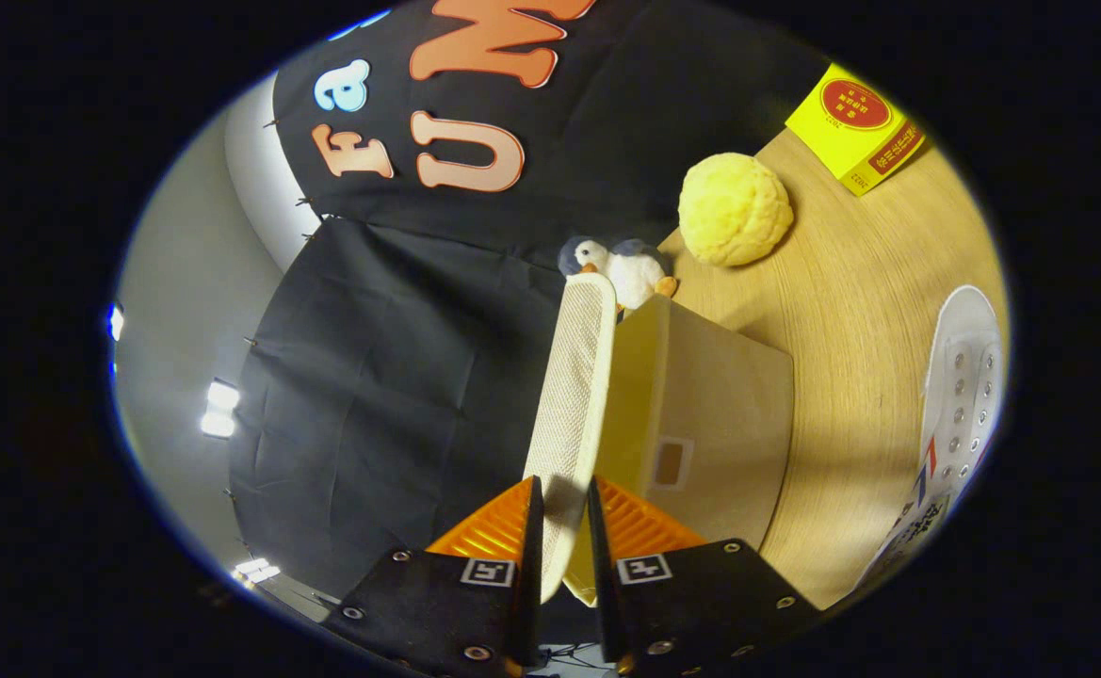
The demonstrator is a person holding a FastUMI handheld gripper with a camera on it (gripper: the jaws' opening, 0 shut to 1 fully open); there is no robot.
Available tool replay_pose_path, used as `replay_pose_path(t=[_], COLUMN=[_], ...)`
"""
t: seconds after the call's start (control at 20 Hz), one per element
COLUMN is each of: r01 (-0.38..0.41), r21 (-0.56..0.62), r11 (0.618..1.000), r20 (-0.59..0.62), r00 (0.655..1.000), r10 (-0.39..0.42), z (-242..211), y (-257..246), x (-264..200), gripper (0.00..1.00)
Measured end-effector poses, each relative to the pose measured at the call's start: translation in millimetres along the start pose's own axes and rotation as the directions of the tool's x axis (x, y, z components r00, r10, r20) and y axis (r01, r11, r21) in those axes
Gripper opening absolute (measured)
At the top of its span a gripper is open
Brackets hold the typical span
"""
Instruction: Open the storage box then place both shoes into the box .Put the left shoe in first, then the right shoe, with the right side of both shoes facing outward in a uniform manner.
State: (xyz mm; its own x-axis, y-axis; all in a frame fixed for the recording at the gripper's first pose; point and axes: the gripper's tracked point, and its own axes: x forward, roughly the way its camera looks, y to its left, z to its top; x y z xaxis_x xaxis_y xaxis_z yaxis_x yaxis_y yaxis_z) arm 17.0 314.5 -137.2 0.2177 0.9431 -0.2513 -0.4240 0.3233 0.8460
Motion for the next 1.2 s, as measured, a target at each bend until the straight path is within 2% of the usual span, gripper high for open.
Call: replay_pose_path(t=[0.05, 0.15, 0.45, 0.75, 0.95, 1.05, 1.1, 1.15, 1.2], r01=[-0.003, 0.008, -0.026, -0.018, 0.022, 0.073, 0.111, 0.139, 0.159], r21=[0.007, -0.034, -0.159, -0.224, -0.251, -0.297, -0.347, -0.397, -0.44], r11=[1.0, 0.999, 0.987, 0.974, 0.968, 0.952, 0.931, 0.907, 0.884], r20=[0.01, 0.026, 0.04, 0.031, 0.025, 0.026, 0.033, 0.039, 0.042], r00=[1.0, 1.0, 0.999, 0.999, 1.0, 0.997, 0.994, 0.99, 0.987], r10=[0.003, -0.008, 0.033, 0.025, -0.016, -0.068, -0.106, -0.135, -0.157], z=[2, 5, 4, -18, -33, -40, -44, -47, -51], y=[8, 23, 109, 151, 171, 173, 172, 170, 170], x=[0, 7, 38, 100, 146, 167, 171, 174, 176], gripper=[0.19, 0.15, 0.12, 0.14, 0.15, 0.15, 0.18, 0.33, 0.44])
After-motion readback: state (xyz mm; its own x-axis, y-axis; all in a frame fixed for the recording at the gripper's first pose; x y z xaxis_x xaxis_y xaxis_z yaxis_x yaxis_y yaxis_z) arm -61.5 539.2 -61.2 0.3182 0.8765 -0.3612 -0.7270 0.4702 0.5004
